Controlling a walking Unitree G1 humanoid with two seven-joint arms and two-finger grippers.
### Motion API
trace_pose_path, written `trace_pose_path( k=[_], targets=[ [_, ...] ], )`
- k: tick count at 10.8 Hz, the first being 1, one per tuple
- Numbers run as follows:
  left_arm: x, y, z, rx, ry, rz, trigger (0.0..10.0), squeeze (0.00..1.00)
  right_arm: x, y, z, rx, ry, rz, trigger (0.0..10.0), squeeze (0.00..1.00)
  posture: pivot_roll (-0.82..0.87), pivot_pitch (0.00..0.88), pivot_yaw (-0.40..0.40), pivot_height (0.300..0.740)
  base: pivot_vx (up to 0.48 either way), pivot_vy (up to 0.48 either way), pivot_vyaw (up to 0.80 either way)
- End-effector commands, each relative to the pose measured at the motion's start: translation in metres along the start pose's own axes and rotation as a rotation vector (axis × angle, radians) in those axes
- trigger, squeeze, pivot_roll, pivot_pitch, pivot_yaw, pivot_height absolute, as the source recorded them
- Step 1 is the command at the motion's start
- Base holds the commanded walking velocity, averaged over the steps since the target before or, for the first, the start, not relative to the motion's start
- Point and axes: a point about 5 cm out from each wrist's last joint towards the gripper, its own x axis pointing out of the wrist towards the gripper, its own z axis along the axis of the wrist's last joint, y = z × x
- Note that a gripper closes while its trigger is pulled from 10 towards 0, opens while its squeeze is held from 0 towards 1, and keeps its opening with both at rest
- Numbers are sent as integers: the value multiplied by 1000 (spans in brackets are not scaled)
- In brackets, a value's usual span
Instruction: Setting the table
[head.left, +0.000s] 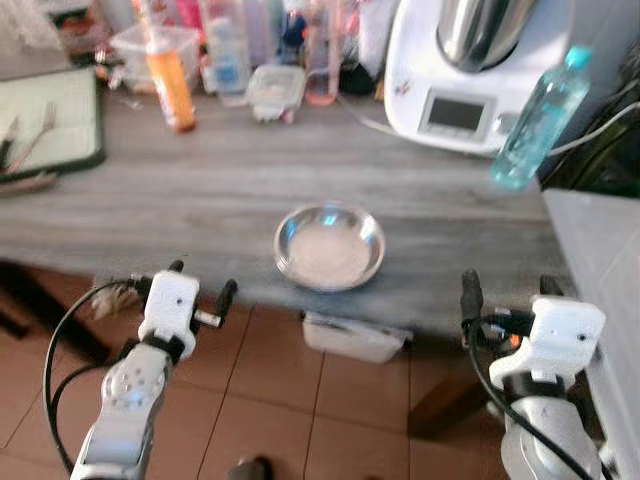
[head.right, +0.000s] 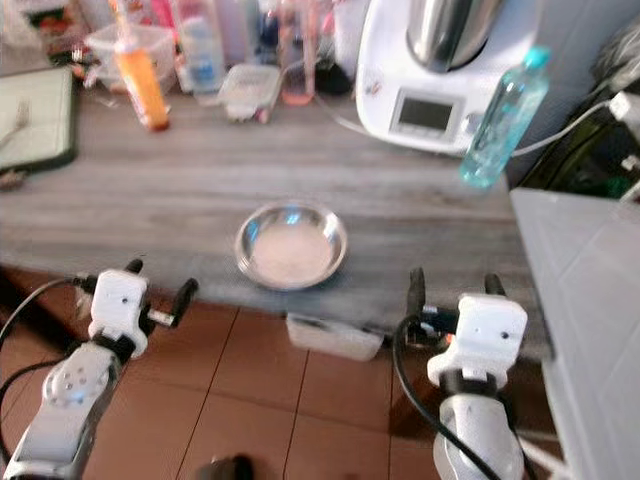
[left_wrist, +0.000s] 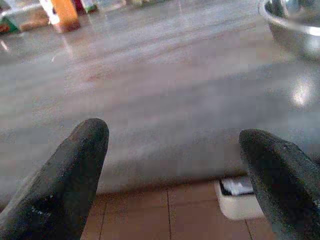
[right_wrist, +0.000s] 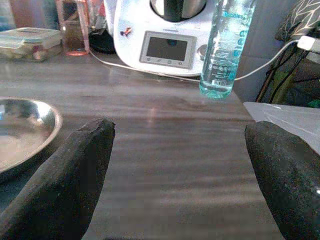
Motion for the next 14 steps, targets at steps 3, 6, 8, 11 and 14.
trace_pose_path(
  k=[3,6,8,11,14],
  targets=[
    [-3,5,-11,3,36,10,10000,0,0,-2,-2,1,7,-13,10000,0,144,109,9,740,-391,0,0],
    [-3,3,-10,8,30,-2,10000,0,-1,-1,-3,3,11,-15,10000,0,143,108,12,740,-395,0,0],
    [-3,-2,-2,11,12,-12,10000,0,-1,-2,-3,-1,7,-15,10000,0,140,109,10,740,-396,0,0],
    [-2,-8,14,10,-21,-22,10000,0,-1,-3,-3,-8,9,-19,10000,0,138,110,6,740,-372,0,0],
    [-3,-17,26,-20,-51,-87,10000,0,0,-4,-3,-16,11,-17,10000,0,138,109,-3,740,0,0,0]
  ],
)
